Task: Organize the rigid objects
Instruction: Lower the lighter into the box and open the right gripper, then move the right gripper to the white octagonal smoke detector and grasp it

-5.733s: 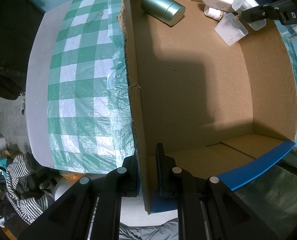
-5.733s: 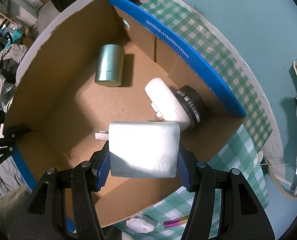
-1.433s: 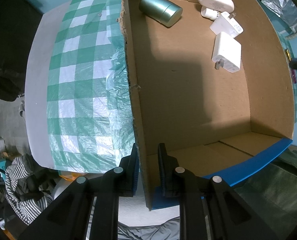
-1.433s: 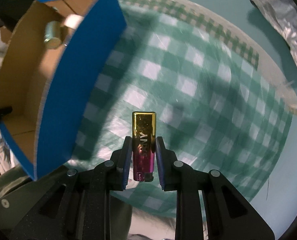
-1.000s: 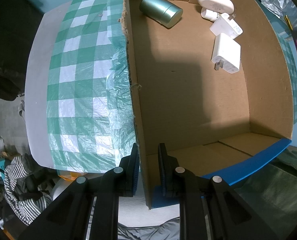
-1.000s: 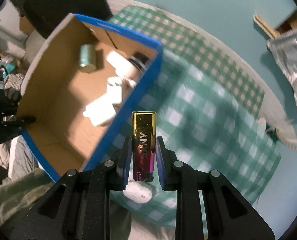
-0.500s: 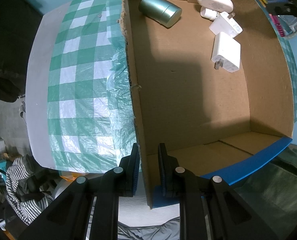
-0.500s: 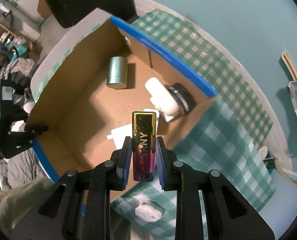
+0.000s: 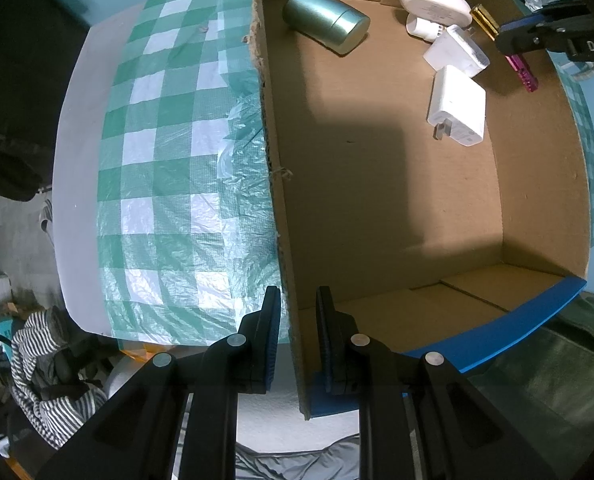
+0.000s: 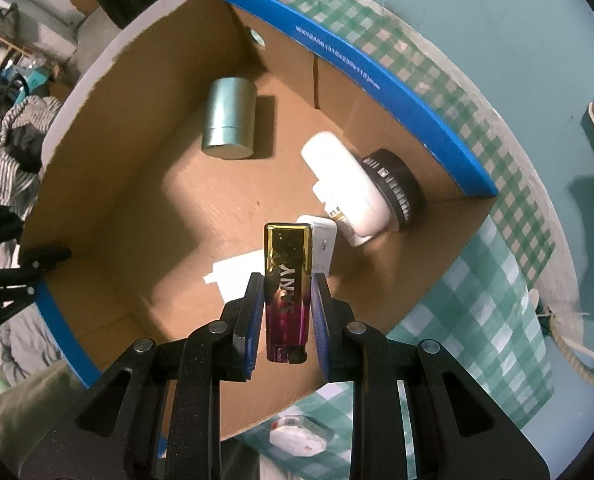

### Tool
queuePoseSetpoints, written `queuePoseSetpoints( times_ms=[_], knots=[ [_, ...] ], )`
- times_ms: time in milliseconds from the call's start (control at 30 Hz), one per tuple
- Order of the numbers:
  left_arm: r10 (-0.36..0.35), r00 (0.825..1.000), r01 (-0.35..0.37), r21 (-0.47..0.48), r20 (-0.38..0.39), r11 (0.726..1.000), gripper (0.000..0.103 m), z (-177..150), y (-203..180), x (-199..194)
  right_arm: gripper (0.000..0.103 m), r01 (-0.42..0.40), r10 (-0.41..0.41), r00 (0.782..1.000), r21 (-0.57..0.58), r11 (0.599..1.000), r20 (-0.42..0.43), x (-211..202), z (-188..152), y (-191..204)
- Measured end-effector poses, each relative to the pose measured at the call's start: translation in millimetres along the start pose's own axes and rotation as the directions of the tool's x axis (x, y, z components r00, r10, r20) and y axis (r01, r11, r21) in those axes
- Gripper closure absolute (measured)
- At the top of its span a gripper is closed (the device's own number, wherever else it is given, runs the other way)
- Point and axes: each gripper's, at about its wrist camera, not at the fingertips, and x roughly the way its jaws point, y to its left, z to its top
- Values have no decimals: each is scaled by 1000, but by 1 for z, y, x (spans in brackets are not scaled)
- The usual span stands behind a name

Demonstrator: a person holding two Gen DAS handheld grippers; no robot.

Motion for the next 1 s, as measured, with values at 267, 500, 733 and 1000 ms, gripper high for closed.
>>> queuePoseSetpoints(
  times_ms=[267,500,733,1000],
  knots=[
    [1,1000,-1,-3,0,1000,85,-1,1,0,66,22,-22,1000,28,999,13,-5,-1,-3],
    [4,1000,-4,0,-1,1000,85,0,1,0,51,8,-10,998,38,999,56,-21,-10,-6],
    [6,1000,-6,6,-3,1000,85,0,-1,0,51,-15,9,996,60,998,93,-38,-24,-13],
    [9,1000,-9,9,-5,1000,85,-1,-3,0,47,-30,18,991,83,996,131,-53,-58,-28]
  ],
)
